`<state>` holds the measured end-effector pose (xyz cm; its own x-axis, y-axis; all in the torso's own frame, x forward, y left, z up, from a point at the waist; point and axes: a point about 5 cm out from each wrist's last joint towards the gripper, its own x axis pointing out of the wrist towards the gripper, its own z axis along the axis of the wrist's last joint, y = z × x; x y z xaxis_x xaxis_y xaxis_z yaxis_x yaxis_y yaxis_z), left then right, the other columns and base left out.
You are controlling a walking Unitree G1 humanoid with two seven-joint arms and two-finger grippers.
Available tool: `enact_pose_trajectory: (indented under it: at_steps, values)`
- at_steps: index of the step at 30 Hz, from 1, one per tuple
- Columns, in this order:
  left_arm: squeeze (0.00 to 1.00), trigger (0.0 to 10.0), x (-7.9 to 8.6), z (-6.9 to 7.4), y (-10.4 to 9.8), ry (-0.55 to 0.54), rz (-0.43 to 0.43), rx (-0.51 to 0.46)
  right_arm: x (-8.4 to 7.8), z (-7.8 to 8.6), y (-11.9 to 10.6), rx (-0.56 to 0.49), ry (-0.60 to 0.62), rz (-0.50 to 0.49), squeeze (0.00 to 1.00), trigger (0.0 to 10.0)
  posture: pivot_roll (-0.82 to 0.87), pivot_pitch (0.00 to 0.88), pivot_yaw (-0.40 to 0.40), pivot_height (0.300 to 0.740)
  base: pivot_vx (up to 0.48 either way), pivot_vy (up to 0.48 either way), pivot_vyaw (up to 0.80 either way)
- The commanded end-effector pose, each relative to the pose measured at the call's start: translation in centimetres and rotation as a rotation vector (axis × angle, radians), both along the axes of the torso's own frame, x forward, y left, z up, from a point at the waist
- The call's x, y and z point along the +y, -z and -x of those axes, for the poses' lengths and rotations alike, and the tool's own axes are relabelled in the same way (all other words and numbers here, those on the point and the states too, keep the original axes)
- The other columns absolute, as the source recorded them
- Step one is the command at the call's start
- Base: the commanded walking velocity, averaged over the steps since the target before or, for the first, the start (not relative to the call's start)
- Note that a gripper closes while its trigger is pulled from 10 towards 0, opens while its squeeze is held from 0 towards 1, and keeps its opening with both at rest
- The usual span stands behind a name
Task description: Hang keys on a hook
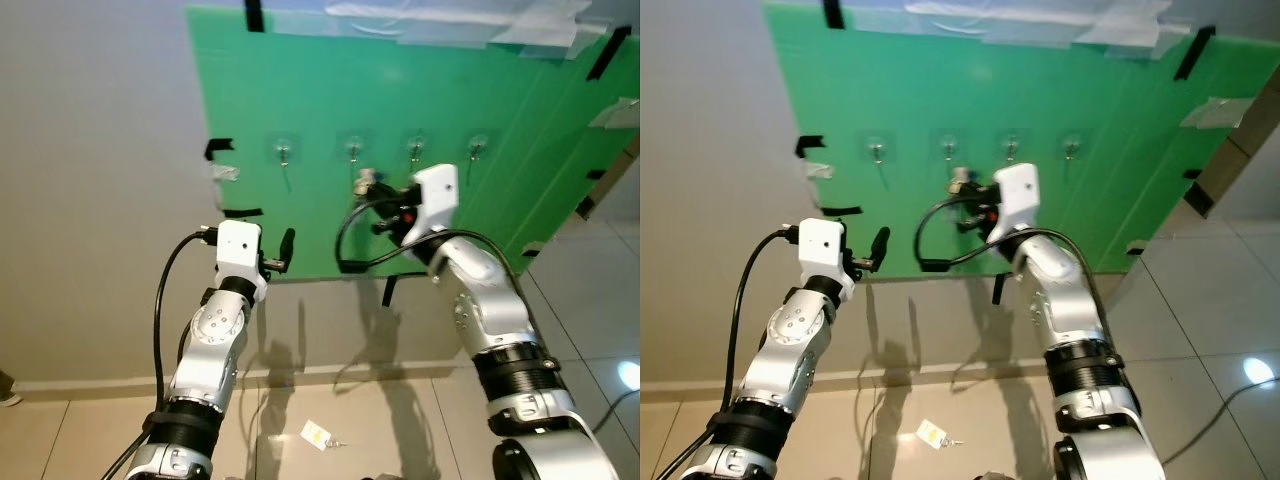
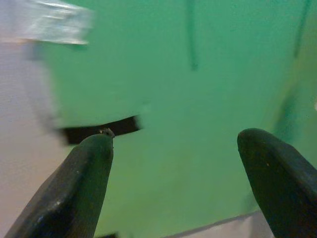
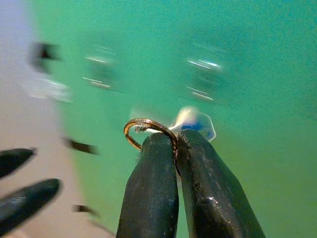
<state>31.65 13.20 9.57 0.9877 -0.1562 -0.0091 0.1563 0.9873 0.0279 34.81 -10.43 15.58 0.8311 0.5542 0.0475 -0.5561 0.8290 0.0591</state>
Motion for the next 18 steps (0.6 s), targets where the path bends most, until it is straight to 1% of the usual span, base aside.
enact_pose_trajectory:
  at_steps: [1,8,11,12,14,15,16,18]
  values:
    - [0.00,10.0,0.5,0.1,0.2,-0.026,-0.004,0.006,0.1,-0.4,-1.3,-0.025,-0.018,-0.016,0.00,10.0,0.03,0.000,-0.037,0.740,0.000,0.000,0.00]
    - [0.00,10.0,0.5,0.2,0.3,-0.031,-0.002,0.012,-0.3,-1.0,-1.8,-0.013,-0.012,-0.049,0.00,10.0,0.03,0.000,-0.045,0.740,0.000,0.000,0.00]
    - [0.00,10.0,0.1,0.4,0.6,0.006,-0.011,0.025,-0.6,-1.4,-1.9,-0.008,0.001,-0.059,0.00,10.0,0.03,0.000,-0.048,0.740,0.000,0.000,0.00]
    - [0.00,10.0,-0.8,1.0,0.4,0.129,0.001,-0.007,-0.8,-1.8,-2.0,-0.002,0.018,-0.070,0.00,10.0,0.03,0.000,-0.051,0.740,0.000,0.000,0.00]
    - [0.00,10.0,-1.9,1.8,0.2,0.272,-0.022,-0.054,-1.3,-2.2,-2.1,0.003,0.042,-0.083,0.00,10.0,0.04,0.000,-0.056,0.740,0.000,0.000,0.00]
    - [0.00,10.0,-1.9,1.8,0.2,0.272,-0.022,-0.054,-1.3,-2.2,-2.1,0.003,0.042,-0.083,0.00,10.0,0.04,0.000,-0.056,0.740,0.000,0.000,0.00]
    - [0.00,10.0,-2.8,2.4,0.3,0.372,-0.049,-0.074,-1.8,-2.5,-2.3,0.010,0.061,-0.102,0.00,10.0,0.04,0.000,-0.067,0.740,0.000,0.000,0.00]
    - [0.00,10.0,-3.4,2.8,0.5,0.441,-0.066,-0.083,-2.3,-2.8,-2.3,0.025,0.078,-0.129,0.00,10.0,0.04,0.000,-0.072,0.740,0.000,0.000,0.00]
